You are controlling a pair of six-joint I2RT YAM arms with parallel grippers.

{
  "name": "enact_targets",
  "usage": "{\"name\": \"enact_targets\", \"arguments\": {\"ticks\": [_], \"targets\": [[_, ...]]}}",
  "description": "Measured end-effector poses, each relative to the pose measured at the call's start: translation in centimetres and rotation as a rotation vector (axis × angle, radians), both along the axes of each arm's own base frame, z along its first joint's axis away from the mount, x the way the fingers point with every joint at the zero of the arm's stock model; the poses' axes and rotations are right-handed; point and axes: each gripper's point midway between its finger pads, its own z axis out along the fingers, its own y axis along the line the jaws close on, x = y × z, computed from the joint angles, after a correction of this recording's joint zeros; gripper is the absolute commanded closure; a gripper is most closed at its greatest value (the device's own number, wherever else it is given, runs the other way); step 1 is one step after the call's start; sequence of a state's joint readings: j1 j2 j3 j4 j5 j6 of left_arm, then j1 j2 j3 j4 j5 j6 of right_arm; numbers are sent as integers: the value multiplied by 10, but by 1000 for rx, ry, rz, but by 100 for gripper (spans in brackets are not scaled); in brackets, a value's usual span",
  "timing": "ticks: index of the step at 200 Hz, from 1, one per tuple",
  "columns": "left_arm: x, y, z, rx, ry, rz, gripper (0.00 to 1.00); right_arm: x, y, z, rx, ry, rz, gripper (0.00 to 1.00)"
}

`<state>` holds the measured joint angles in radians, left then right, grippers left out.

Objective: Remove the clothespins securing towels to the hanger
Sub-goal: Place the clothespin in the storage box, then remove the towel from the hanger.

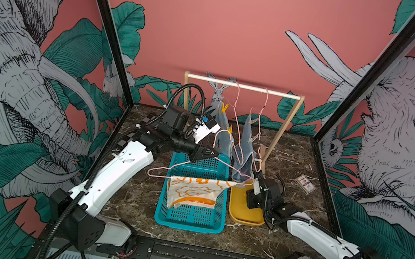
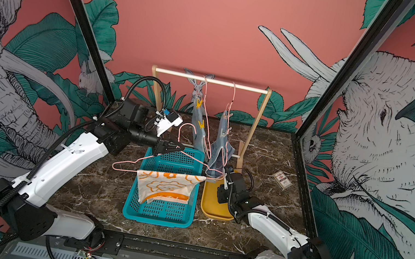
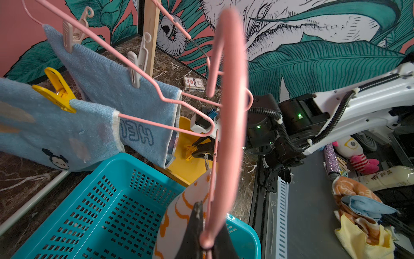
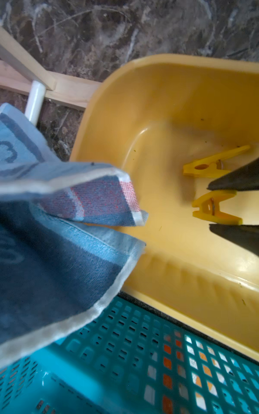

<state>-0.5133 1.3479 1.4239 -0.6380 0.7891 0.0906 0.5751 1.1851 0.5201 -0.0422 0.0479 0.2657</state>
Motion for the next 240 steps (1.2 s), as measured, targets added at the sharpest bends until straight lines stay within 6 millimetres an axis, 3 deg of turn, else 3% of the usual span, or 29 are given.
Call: {"name": "enact_targets", "arguments": {"ticks": [36,61,102,141,159,203,240], "targets": [[0,0,0,0,0,0,100,-1,-4,-2,-2,4,-12,57],[0,0,0,0,0,0,100,0,-6,6,10,-21,-16,56],[0,0,0,0,0,0,100,-4,-15,31,20,-83,-33,55],[0,0,-1,1,1,0,100,-16,-24,68,88,-191,-41,55],[0,0,-1,1,2,0,100,-28,-20,80,161,-241,2,56],[0,0,-1,1,2,0,100,-60,-1,82,310,-253,156,58],[0,0,-1,0,2,0,100,-69,18,100,429,-264,246,59]]}}
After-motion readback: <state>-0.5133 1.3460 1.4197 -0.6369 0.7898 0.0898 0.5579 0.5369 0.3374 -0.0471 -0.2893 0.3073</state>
